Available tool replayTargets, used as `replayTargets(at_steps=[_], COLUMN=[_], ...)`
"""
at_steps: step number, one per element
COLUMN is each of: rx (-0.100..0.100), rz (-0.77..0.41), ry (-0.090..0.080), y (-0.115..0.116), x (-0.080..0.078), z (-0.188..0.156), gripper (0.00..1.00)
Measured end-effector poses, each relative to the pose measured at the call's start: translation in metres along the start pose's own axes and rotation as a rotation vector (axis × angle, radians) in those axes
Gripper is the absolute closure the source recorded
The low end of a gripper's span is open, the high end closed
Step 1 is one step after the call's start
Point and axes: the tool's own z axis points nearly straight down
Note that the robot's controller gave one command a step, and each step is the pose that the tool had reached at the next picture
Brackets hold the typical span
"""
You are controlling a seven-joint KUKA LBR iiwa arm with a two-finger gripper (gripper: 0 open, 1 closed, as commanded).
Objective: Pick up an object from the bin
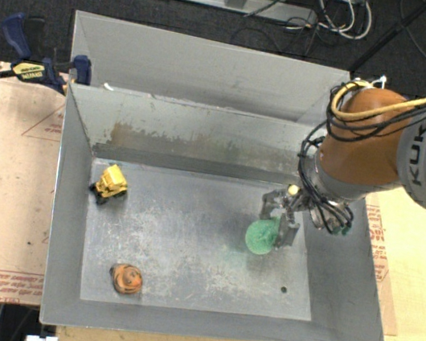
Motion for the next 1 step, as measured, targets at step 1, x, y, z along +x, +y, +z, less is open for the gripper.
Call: replayTargets(at_steps=[1], rx=[0.000], rz=[-0.024], ry=[-0.001], y=[0.0253], x=[0.0372], z=[-0.1111], gripper=[1.00])
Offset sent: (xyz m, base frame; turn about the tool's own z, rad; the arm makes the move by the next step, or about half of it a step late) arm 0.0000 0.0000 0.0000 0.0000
